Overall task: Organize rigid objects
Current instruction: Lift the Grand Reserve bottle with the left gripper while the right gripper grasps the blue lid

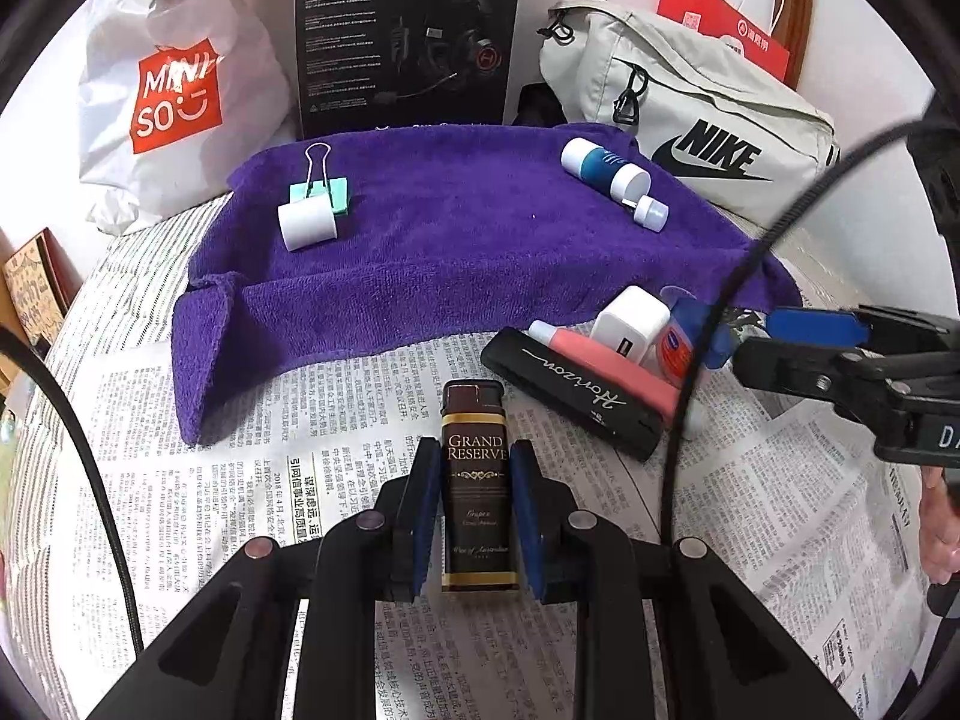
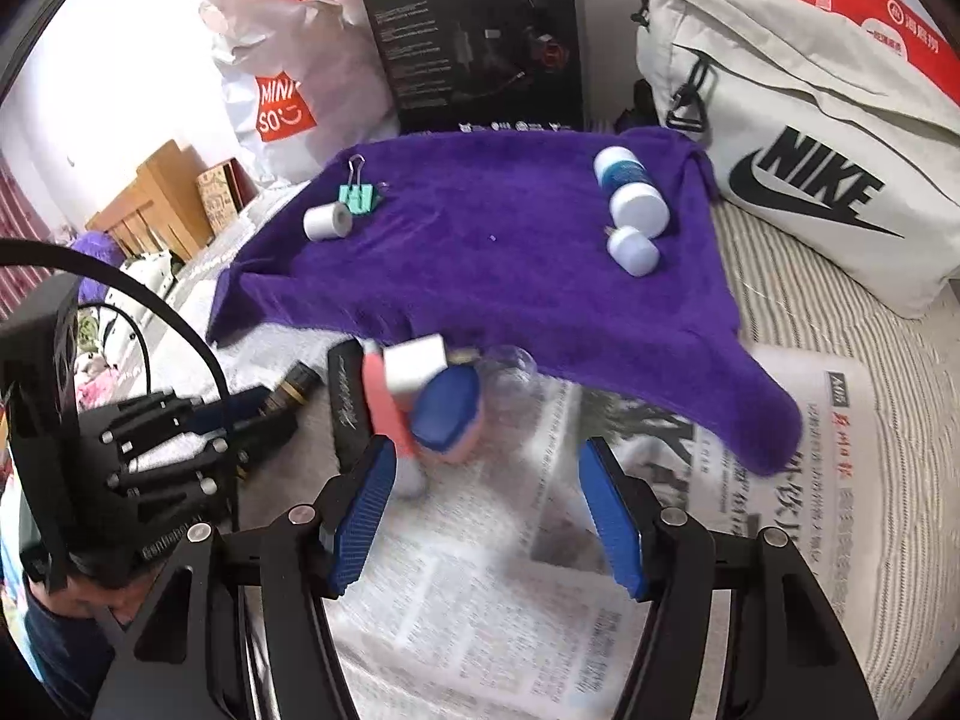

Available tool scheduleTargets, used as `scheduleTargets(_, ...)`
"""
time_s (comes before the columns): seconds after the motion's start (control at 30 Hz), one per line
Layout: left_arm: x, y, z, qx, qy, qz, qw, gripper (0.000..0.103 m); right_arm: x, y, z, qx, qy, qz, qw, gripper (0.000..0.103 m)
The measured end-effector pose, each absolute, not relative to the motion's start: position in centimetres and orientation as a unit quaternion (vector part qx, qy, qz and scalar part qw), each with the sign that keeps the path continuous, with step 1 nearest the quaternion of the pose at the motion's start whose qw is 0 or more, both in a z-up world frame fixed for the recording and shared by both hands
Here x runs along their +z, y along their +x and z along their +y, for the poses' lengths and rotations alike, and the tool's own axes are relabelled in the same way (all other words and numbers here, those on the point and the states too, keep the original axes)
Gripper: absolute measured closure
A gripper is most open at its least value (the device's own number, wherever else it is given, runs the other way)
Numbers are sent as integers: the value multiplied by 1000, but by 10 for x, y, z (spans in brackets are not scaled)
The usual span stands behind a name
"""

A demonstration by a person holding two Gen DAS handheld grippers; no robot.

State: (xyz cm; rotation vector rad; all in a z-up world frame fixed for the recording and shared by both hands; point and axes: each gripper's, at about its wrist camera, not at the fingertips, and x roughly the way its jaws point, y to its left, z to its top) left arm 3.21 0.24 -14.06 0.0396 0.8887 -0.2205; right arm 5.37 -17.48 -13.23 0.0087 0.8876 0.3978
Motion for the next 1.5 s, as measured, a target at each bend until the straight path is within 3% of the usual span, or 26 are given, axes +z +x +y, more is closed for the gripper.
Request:
scheduleTargets(0.27,-141,32,-2,-100,31,428,897,80,-147,71,-153,195,-15,446,873,79)
scheduleTargets(1.5,-133,33,10,-98,23,444,890,80,-130,47,-195,169,-42,438,882,83)
